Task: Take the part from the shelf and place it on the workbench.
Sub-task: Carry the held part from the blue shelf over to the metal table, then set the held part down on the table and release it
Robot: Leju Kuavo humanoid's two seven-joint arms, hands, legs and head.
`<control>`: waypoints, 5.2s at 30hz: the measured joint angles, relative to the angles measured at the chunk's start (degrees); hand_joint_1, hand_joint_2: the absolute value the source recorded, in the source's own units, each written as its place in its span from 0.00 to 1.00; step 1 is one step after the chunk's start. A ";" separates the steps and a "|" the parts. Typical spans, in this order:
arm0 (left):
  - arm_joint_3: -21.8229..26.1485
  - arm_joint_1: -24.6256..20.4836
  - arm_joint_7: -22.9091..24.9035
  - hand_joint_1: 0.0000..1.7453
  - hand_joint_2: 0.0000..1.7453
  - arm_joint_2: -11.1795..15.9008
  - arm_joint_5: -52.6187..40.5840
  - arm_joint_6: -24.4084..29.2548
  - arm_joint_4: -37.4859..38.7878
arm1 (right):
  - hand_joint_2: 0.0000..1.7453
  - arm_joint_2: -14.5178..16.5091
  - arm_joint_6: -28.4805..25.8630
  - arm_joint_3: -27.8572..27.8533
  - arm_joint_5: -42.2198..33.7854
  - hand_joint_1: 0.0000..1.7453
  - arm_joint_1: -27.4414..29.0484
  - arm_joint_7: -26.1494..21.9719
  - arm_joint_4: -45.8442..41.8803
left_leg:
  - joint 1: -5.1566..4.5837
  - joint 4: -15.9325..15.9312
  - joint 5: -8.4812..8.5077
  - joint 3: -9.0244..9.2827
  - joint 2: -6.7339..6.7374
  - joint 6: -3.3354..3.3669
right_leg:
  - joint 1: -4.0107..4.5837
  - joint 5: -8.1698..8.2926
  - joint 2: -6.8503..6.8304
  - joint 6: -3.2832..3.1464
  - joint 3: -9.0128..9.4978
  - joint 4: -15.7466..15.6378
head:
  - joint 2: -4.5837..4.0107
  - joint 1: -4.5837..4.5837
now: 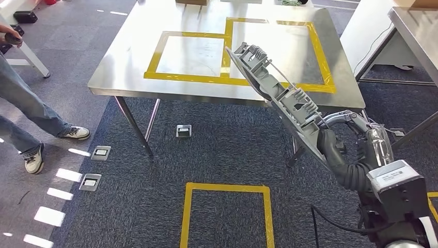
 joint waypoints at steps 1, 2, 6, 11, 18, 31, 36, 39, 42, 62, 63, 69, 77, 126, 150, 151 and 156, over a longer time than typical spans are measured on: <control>0.00 -0.05 -0.01 0.00 0.00 0.01 0.01 -0.07 -0.01 | 1.00 -0.03 0.00 -0.03 -0.02 1.00 -0.02 0.00 -0.05 | 0.25 -0.68 -0.21 0.39 -0.05 0.19 | 0.01 -0.68 0.00 0.25 -0.67 1.25 | 0.00 0.21; 0.00 -0.08 -0.01 0.00 0.00 0.00 0.01 -0.13 -0.01 | 1.00 -0.05 0.00 -0.07 -0.03 1.00 -0.03 0.00 -0.08 | 0.45 -1.13 -0.40 0.73 -0.10 0.33 | -0.04 -1.71 0.02 0.48 -2.02 3.60 | 0.00 0.53; 0.00 0.10 0.00 0.00 0.00 -0.06 0.02 -0.28 -0.01 | 1.00 -0.01 0.00 -0.09 -0.08 1.00 0.07 0.00 -0.02 | 0.51 -1.13 -1.40 1.66 -0.16 0.44 | -0.38 -3.31 0.05 1.13 -10.01 14.64 | 0.00 1.67; 0.01 0.16 0.01 0.00 0.00 -0.10 0.03 -0.28 0.00 | 1.00 0.04 0.00 -0.02 -0.11 1.00 0.17 -0.01 0.00 | 0.44 -0.82 -3.72 3.94 -0.35 -0.69 | -0.34 5.77 0.05 0.70 -6.88 3.07 | 0.00 2.38; 0.00 -0.08 -0.01 0.00 0.00 -0.10 0.03 -0.28 -0.01 | 1.00 -0.01 -0.04 -0.04 -0.12 1.00 0.47 0.00 -0.15 | 0.42 5.79 -7.58 1.25 -0.08 -2.56 | -0.52 3.66 0.02 -1.57 -4.64 0.81 | 0.00 1.30; -0.01 0.02 0.01 0.00 0.00 0.17 0.05 -0.29 0.01 | 1.00 0.00 -0.13 -0.10 -0.12 1.00 0.75 -0.02 -0.23 | -0.08 0.15 -0.05 0.23 -0.09 0.48 | 0.09 0.24 0.25 -0.14 -1.26 0.87 | 0.00 0.04; 0.01 0.18 0.04 0.00 0.00 0.09 0.03 -0.36 -0.01 | 1.00 -0.09 -0.13 -0.30 -0.19 1.00 0.79 -0.02 -0.22 | 0.49 -1.66 -1.34 1.83 -0.31 0.48 | -0.39 -3.85 0.23 1.07 -9.77 14.45 | 0.00 1.44; 0.00 0.29 0.08 0.00 0.00 0.02 0.03 -0.37 -0.01 | 1.00 -0.09 -0.13 -0.33 -0.25 1.00 0.83 -0.02 -0.11 | 0.66 -1.35 -2.76 3.54 -0.34 -0.03 | -0.73 2.56 0.10 1.37 -8.98 9.52 | 0.00 1.94; 0.01 0.16 0.10 0.00 0.00 -0.01 0.02 -0.37 -0.01 | 1.00 -0.04 -0.14 -0.46 -0.26 1.00 0.81 -0.03 -0.07 | 0.48 -0.96 -3.93 4.21 -0.38 -0.95 | -0.49 5.04 0.09 0.91 -6.11 2.84 | 0.00 2.39; 0.00 0.06 0.03 0.00 0.00 0.02 0.07 -0.31 0.00 | 1.00 0.22 -0.09 -0.91 -0.25 1.00 0.93 -0.02 -0.03 | -0.03 0.11 -0.63 -0.11 0.17 0.02 | -0.36 -0.70 0.27 0.43 -1.66 1.60 | 0.00 0.12; 0.01 0.00 0.01 0.00 0.00 0.04 0.08 -0.32 -0.01 | 1.00 0.22 -0.09 -0.92 -0.26 1.00 0.91 -0.02 -0.04 | 0.21 -0.81 -0.89 0.35 0.08 0.19 | -0.35 -1.68 0.24 0.66 -2.95 3.70 | 0.00 0.42; 0.00 0.66 0.02 0.00 0.00 -0.04 0.15 -0.35 -0.01 | 1.00 0.26 -0.08 -0.84 -0.26 1.00 0.95 -0.02 0.11 | 0.33 -1.18 -2.81 2.86 -0.06 0.23 | -0.51 0.48 0.18 1.05 -10.40 12.49 | 0.00 1.90; -0.02 0.40 0.08 0.00 0.00 -0.15 0.23 -0.30 -0.01 | 1.00 0.37 -0.03 -0.86 -0.27 1.00 1.17 -0.03 0.01 | 0.04 -0.03 -5.54 3.92 0.20 -2.02 | -0.34 3.67 0.31 -0.88 -5.67 1.13 | 0.00 1.97; -0.01 0.46 -0.08 0.00 0.00 0.13 0.42 -0.48 0.01 | 1.00 0.44 -0.46 -0.73 1.31 1.00 1.10 1.77 0.04 | 0.37 -0.91 -1.61 0.74 -0.03 0.25 | -0.52 -4.46 0.16 1.47 -6.76 10.45 | 0.00 1.21; -0.10 0.24 -0.62 0.00 0.00 -0.20 0.40 -0.81 -0.01 | 1.00 0.56 -0.86 1.18 1.37 1.00 0.43 4.19 0.36 | 1.69 1.78 -2.25 -0.15 0.09 -4.20 | -0.40 1.05 0.46 -0.34 -3.51 2.42 | 0.00 0.08; -0.16 0.22 -0.58 0.00 0.00 -0.21 0.31 -0.81 -0.01 | 1.00 0.57 -0.69 1.40 1.45 1.00 0.15 4.17 0.36 | 1.65 1.34 -2.50 0.07 0.02 -3.76 | -0.40 1.05 0.44 -0.15 -3.70 2.51 | 0.00 0.18; -0.74 -0.16 -0.21 0.00 0.00 -0.24 -0.18 -0.82 -0.01 | 1.00 0.95 0.63 2.97 1.68 1.00 -1.99 3.51 0.51 | 1.47 1.34 -2.51 -0.05 -0.21 -3.33 | -0.54 1.34 0.30 0.33 -3.61 1.95 | 0.00 0.61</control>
